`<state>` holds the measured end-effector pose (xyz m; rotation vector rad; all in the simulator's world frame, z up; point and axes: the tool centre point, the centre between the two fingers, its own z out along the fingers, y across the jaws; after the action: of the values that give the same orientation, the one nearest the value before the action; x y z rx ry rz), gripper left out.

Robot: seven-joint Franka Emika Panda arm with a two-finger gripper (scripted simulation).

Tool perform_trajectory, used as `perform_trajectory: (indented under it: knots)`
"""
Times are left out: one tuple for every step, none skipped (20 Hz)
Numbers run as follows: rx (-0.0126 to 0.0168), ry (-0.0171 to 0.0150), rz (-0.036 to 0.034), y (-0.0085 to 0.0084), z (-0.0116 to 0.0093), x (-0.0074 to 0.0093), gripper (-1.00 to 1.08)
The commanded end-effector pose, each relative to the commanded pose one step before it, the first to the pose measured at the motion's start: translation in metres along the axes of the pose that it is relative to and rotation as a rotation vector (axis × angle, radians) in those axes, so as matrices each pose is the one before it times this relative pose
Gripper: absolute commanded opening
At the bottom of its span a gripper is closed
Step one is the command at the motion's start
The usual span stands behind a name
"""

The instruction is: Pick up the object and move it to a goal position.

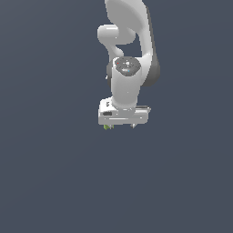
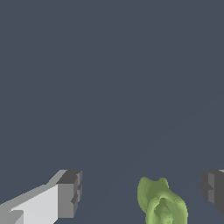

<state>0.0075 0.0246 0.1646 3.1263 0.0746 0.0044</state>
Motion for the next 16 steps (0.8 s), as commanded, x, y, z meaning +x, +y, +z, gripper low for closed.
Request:
perform_trajectory:
  knots:
    - [0.00000, 0.00000, 0.00000, 0.00001, 0.00000, 0.00000, 1.00]
    - [-0.00016, 0.00092, 0.00102, 0.00048, -0.00035, 0.00023, 1.00]
    - [-0.00037, 0.00244, 0.00278, 0.00130, -0.00086, 0.00071, 1.00]
    - [-0.00064, 0.00414, 0.00470, 0.00221, -0.00149, 0.00117, 1.00]
    - [-0.00091, 0.00578, 0.00656, 0.00308, -0.00210, 0.00166, 1.00]
    - [-0.00120, 0.00742, 0.00841, 0.00393, -0.00273, 0.00219, 1.00]
    - [-0.00140, 0.00842, 0.00953, 0.00440, -0.00316, 0.00257, 1.00]
    - [-0.00121, 0.00705, 0.00796, 0.00362, -0.00273, 0.00226, 1.00]
    - [-0.00096, 0.00541, 0.00609, 0.00269, -0.00218, 0.00185, 1.00]
    - [-0.00069, 0.00374, 0.00418, 0.00176, -0.00161, 0.00140, 1.00]
    - [-0.00039, 0.00200, 0.00221, 0.00084, -0.00097, 0.00088, 1.00]
    - [0.00000, 0.00000, 0.00000, -0.00017, -0.00006, 0.00031, 1.00]
    - [0.00008, -0.00062, -0.00075, -0.00032, 0.00019, -0.00029, 1.00]
    - [0.00025, -0.00114, -0.00122, -0.00035, 0.00064, -0.00066, 1.00]
    - [0.00027, -0.00097, -0.00095, 0.00001, 0.00087, -0.00091, 1.00]
    - [0.00029, -0.00073, -0.00058, 0.00041, 0.00109, -0.00113, 1.00]
